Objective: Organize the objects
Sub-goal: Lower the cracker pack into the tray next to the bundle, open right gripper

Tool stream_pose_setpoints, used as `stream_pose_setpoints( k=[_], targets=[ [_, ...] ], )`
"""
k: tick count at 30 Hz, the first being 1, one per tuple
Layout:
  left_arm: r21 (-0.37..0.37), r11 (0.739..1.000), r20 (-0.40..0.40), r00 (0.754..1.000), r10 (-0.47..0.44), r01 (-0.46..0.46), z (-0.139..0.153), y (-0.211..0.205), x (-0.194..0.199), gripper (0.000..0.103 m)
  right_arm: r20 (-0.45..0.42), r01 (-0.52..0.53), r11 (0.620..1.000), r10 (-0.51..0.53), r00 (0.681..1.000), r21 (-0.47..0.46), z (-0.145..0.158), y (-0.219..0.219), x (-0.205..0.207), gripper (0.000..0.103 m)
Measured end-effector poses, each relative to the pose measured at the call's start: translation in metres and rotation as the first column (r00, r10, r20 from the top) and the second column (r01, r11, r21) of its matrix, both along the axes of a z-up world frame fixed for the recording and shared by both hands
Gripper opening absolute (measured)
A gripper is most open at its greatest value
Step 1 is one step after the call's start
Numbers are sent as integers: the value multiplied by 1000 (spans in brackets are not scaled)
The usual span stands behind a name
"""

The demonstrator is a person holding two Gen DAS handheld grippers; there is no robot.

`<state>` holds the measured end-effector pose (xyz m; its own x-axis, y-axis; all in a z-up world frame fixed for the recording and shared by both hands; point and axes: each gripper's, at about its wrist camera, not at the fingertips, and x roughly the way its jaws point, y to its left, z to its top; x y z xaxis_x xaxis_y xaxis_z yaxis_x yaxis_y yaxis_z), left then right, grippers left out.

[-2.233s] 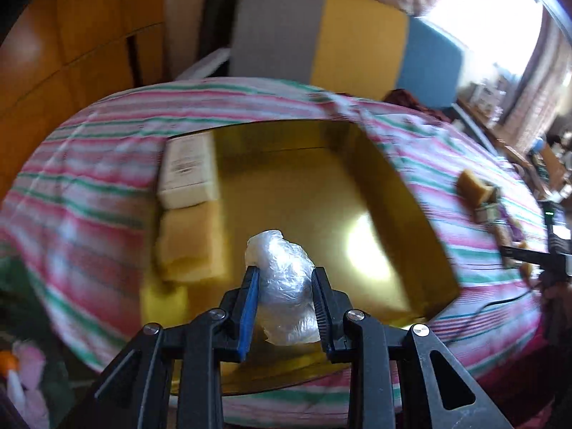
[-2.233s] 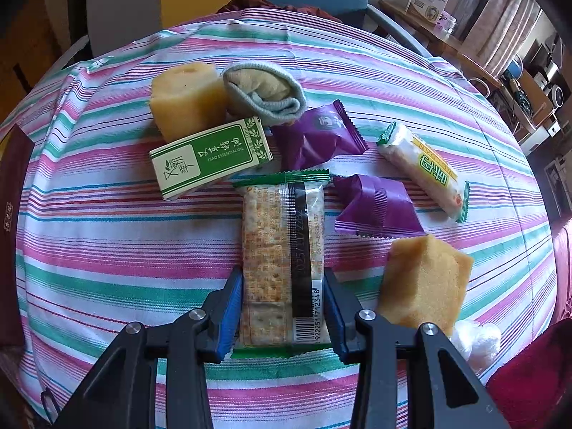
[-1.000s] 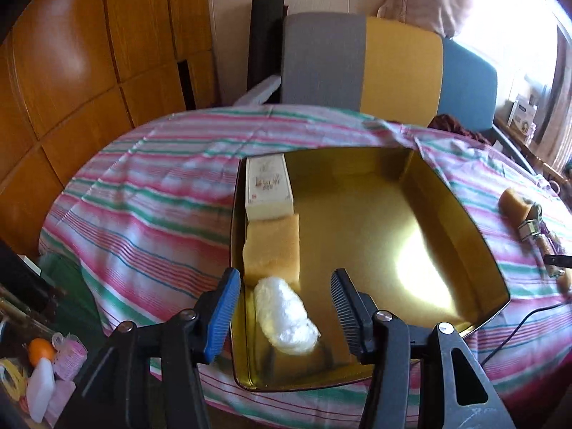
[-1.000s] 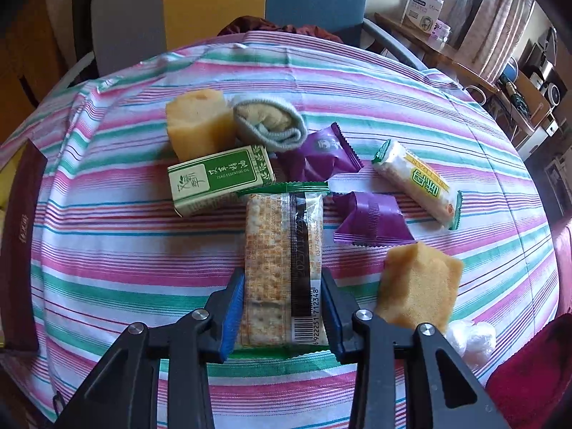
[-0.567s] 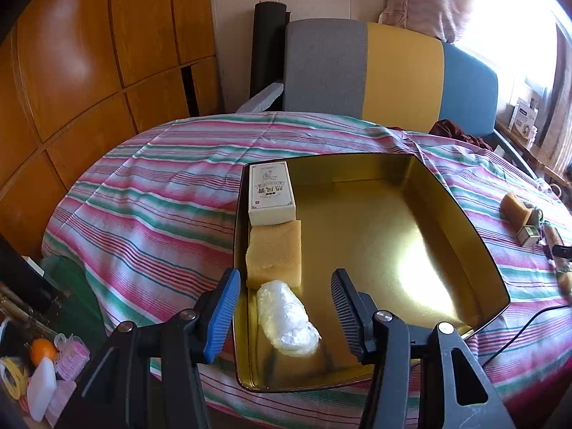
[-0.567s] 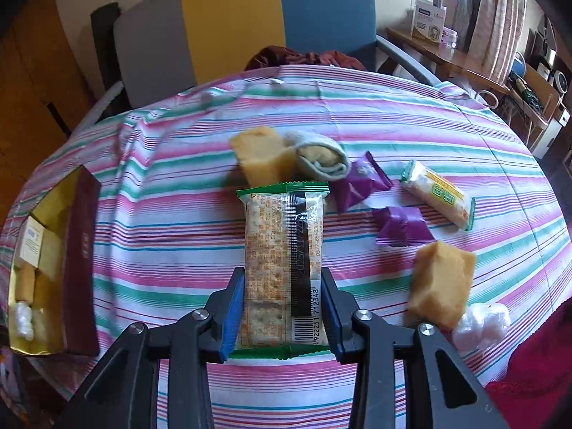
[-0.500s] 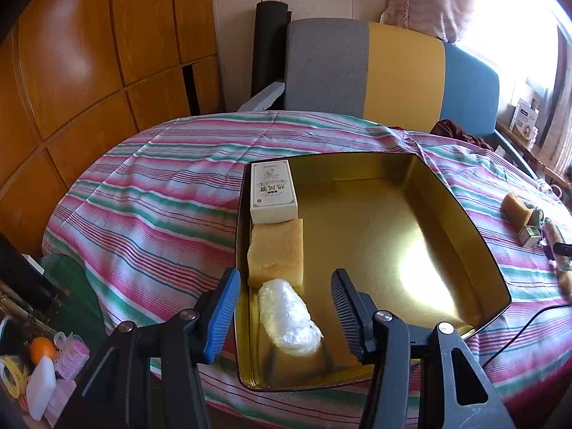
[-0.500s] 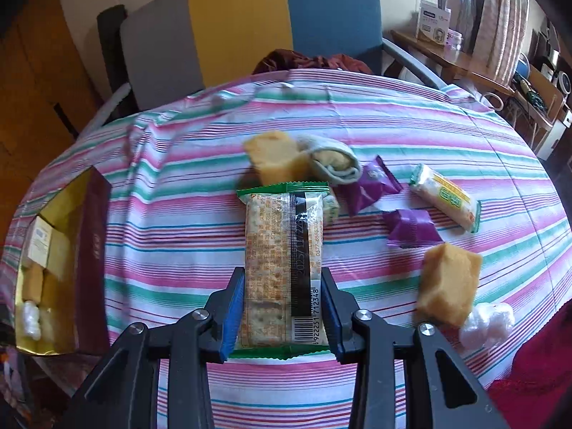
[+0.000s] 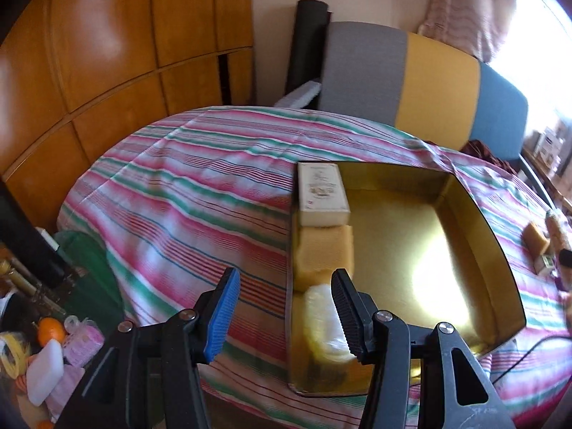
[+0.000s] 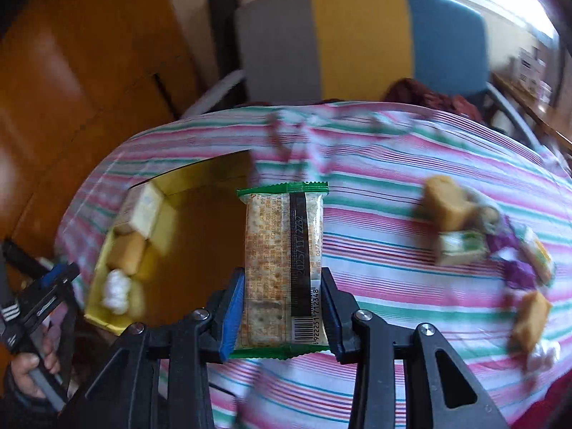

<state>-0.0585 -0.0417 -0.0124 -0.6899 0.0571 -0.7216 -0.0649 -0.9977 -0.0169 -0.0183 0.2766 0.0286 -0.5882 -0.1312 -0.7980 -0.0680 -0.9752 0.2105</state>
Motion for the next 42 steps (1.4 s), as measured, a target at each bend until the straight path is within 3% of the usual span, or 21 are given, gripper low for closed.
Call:
stream_pose_setpoints(
  k=[8, 16, 24, 30, 36, 42],
  targets=[
    [10, 999, -7, 999, 47, -47, 1, -23, -1, 54, 103, -223, 975, 223, 969, -7, -35, -113, -44, 39],
    [42, 997, 7, 998, 65, -65, -4, -33, -3, 54, 240, -283, 959, 275, 931, 1, -80, -172, -73, 39],
    [58, 996, 21, 997, 71, -72, -7, -38, -6, 57, 284, -305, 952, 298, 911, -17, -95, -193, -75, 42],
    [52, 996, 10, 998, 69, -70, -6, -36, -4, 60, 257, -357, 911, 402, 879, -205, -97, -189, -66, 46],
    [41, 997, -5, 998, 63, -63, -3, -33, -1, 60, 213, -334, 923, 371, 904, -191, -87, -175, -58, 46],
    [18, 999, -26, 999, 39, -38, -1, -25, 1, 60, 127, -264, 957, 278, 952, -117, -59, -139, -46, 47]
  ],
)
